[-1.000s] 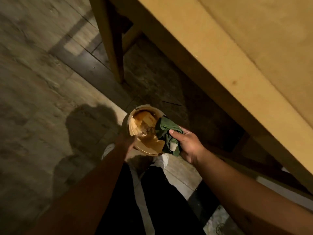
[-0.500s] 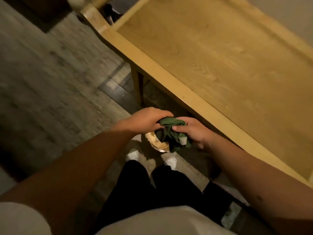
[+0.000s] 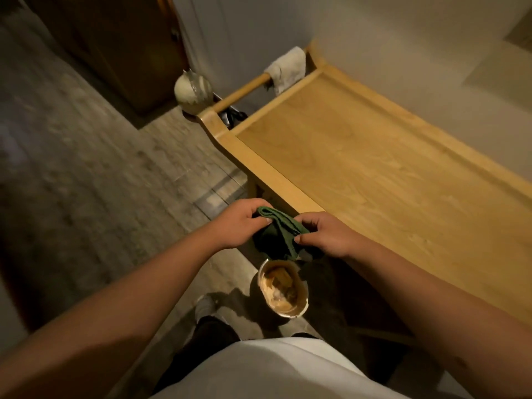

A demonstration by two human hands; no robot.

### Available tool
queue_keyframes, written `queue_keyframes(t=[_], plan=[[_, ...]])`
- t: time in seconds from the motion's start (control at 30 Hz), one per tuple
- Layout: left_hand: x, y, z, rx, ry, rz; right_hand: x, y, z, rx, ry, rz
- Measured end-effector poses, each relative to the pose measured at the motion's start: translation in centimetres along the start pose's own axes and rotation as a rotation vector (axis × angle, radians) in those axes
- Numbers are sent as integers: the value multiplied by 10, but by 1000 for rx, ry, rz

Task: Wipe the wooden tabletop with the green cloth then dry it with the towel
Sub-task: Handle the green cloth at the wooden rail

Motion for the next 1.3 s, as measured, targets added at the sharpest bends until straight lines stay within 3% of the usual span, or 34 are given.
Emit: queue_keyframes(t=[0.23,0.37,0.53,0.77,1.07,1.3], plan=[[-27,75,7,73,-51,-164,-53,-62,-47,386,98,460],[-59,138,12,69,-64,-235,-75,-91,-89,514,123,447],[-93,210,23,47,-92,-219,-117,-107,-128,433,137,497],[-106,275,23,155,-162,-143,-190,-112,-150,330,230,615],[-123,301,-13,169,-147,-202,-229,-89,-184,289,247,882],[-131,311,-78,176,-96,-251,-241,-33,-236,324,272,1015]])
Point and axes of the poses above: each hand's wrist, its own z-axis away from the middle knuckle, its own y-axis out of the back of the hand, x = y × z, the point moved 8 cm from there along -z, towards the middle knuckle, and after that the axes turned 12 degrees about -z, right-handed, at the moved point
